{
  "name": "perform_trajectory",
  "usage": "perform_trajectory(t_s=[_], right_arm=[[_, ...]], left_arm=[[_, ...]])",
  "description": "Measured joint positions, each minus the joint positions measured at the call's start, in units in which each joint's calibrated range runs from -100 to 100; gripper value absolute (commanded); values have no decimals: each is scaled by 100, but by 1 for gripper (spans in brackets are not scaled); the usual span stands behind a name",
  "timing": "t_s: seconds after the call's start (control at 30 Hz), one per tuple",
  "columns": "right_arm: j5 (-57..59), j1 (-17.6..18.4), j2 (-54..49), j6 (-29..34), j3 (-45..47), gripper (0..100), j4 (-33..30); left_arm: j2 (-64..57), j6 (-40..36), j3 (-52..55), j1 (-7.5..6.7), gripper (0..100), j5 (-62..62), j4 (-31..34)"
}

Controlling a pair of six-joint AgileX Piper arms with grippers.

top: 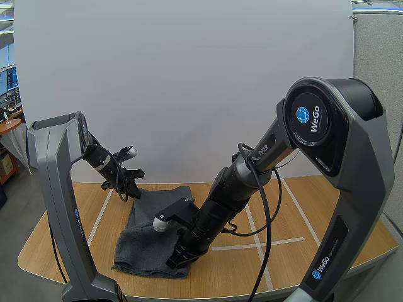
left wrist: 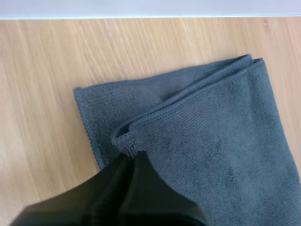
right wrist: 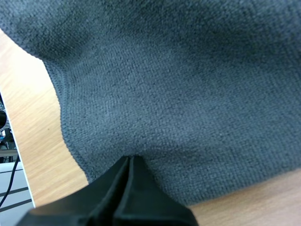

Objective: Fold the towel

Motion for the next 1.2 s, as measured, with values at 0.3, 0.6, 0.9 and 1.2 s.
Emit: perform_trajectory(t_s=[0.3, 0.6, 0.9, 1.2], right_arm=[[0, 0, 0, 0, 0, 0, 0], [16, 0, 14, 0, 0, 0, 0], [16, 0, 14, 0, 0, 0, 0], [16, 0, 14, 0, 0, 0, 0]], left_arm=[[11, 0, -106, 0, 0, -374, 1], [11, 75, -518, -9, 0, -596, -204], [11, 106, -529, -129, 36, -931, -202], [11, 47, -544, -129, 100, -915, -154]])
